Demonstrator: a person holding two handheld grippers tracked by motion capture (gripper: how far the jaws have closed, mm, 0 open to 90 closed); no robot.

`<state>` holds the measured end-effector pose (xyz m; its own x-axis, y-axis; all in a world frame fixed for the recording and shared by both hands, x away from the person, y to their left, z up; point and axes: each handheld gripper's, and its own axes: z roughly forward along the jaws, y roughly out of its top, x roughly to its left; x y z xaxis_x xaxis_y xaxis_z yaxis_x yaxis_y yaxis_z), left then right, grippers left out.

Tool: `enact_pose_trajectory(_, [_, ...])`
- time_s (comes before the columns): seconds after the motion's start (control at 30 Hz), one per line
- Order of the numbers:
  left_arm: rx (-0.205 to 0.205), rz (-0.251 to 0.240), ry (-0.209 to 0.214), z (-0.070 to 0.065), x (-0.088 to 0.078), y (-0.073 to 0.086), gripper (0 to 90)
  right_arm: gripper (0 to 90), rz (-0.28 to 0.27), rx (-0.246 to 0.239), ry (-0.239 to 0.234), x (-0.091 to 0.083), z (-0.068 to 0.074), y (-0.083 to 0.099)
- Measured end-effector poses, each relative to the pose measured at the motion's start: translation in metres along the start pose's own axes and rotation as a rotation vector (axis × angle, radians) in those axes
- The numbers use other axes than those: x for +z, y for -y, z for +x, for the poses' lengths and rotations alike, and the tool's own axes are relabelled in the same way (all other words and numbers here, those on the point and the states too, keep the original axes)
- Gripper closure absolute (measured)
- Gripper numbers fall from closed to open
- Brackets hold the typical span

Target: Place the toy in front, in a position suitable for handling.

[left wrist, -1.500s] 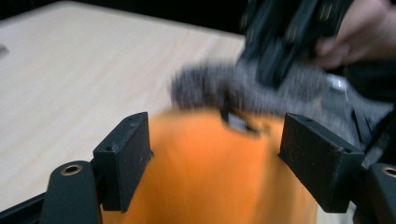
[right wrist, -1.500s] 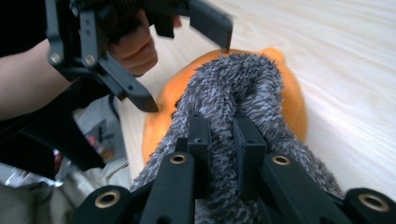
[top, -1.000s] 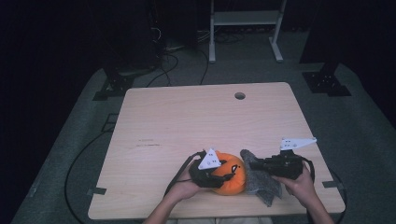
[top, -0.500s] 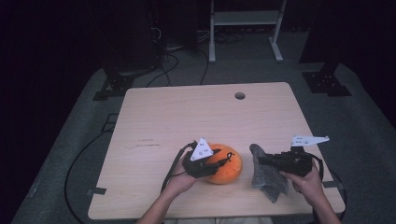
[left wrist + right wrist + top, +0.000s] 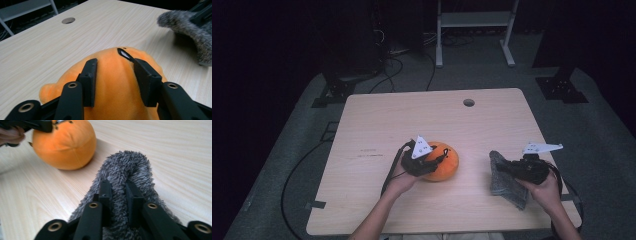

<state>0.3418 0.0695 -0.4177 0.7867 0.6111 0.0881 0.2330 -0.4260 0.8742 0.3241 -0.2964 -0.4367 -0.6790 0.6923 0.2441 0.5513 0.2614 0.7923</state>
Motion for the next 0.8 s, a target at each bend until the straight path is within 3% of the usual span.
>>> enact_pose_trajectory(0.13, [-0.005, 0.006, 0.027, -0.001, -0.003, 0.001, 50.2, 65.8, 0.009, -0.001, 0.017, 0.005, 0.000, 0.003])
enact_pose_trajectory(0.33, [-0.010, -0.001, 0.030, -0.001, -0.007, 0.001, 43.9, 55.1, -0.027, 0.000, 0.029, 0.004, -0.002, 0.003])
enact_pose_trajectory(0.5, [-0.016, -0.015, 0.034, 0.000, -0.011, 0.000, 38.9, 53.7, -0.044, 0.007, 0.034, 0.002, -0.003, 0.003])
enact_pose_trajectory(0.67, [-0.017, -0.035, 0.035, 0.002, -0.018, -0.004, 36.7, 51.9, -0.114, 0.034, 0.025, -0.006, -0.005, 0.000])
enact_pose_trajectory(0.8, [-0.023, -0.045, 0.036, 0.003, -0.023, -0.006, 34.1, 51.3, -0.118, 0.036, 0.022, -0.008, -0.005, 0.000])
